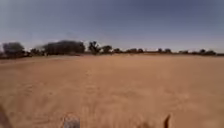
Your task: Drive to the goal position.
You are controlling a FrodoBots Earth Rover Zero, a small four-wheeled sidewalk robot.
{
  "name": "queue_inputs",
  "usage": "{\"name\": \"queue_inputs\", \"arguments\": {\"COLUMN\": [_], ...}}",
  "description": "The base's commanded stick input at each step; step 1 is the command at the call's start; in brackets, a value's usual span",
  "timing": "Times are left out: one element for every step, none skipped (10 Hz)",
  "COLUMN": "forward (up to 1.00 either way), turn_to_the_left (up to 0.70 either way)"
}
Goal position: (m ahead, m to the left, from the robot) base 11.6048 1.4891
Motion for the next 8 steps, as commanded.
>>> {"name": "queue_inputs", "arguments": {"forward": [0.70, 0.70, 0.70, 0.70, 0.70, 0.70, 0.70, 0.70], "turn_to_the_left": [0.00, 0.00, 0.00, 0.00, 0.00, 0.00, 0.00, 0.00]}}
